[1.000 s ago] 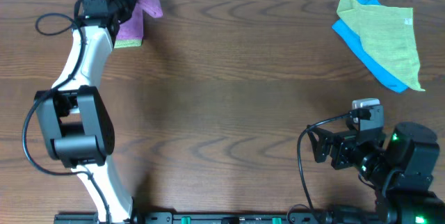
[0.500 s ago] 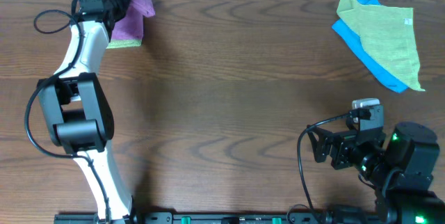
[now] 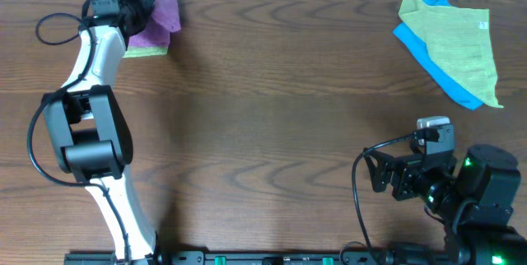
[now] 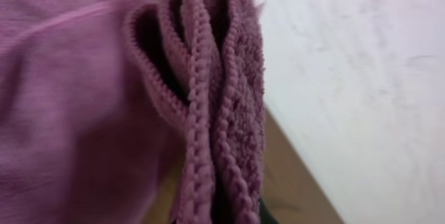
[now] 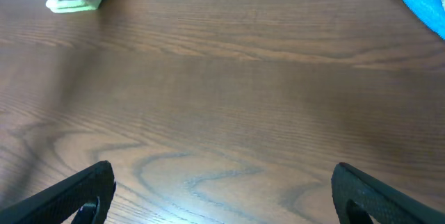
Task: Fold the cloth
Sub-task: 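Lower the cloth onto the purple-and-green stack and open the left gripper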
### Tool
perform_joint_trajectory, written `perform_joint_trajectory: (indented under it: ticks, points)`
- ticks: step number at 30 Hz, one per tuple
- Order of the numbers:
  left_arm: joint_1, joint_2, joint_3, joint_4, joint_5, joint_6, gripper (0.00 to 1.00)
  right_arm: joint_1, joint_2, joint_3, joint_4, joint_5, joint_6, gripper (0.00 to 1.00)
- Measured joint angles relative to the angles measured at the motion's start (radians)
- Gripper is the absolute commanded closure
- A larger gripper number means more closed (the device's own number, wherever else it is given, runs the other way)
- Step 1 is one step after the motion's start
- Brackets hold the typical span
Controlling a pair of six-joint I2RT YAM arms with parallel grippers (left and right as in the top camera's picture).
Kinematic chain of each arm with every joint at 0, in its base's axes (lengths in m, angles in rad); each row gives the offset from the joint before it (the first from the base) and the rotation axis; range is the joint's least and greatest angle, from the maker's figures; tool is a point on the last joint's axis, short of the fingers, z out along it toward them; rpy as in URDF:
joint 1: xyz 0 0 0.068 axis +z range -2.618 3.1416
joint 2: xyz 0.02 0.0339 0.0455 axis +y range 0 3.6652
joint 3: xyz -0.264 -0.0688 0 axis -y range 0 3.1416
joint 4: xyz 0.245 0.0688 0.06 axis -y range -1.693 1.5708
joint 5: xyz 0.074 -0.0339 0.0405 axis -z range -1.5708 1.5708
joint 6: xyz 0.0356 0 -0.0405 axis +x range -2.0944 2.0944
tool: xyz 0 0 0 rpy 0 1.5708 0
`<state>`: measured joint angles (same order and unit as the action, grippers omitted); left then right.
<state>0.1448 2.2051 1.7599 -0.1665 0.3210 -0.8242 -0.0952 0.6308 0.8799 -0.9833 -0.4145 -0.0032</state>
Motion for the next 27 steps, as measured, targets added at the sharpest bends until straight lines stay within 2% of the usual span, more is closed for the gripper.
perform_joint_trajectory:
  ticks: [8, 19, 24, 27]
  points:
    - [0.012, 0.0, 0.0, -0.111, -0.064, 0.067, 0.94, 0.0, 0.0, 0.0, 0.0, 0.0, 0.0, 0.01]
    - [0.012, 0.0, 0.0, -0.191, -0.206, 0.108, 0.94, 0.0, 0.0, 0.0, 0.0, 0.0, 0.0, 0.01]
    - [0.012, 0.0, 0.0, -0.197, -0.254, 0.118, 0.75, 0.0, 0.0, 0.0, 0.0, 0.0, 0.0, 0.01]
    - [0.012, 0.0, 0.0, -0.198, -0.27, 0.123, 0.53, 0.0, 0.0, 0.0, 0.0, 0.0, 0.0, 0.01]
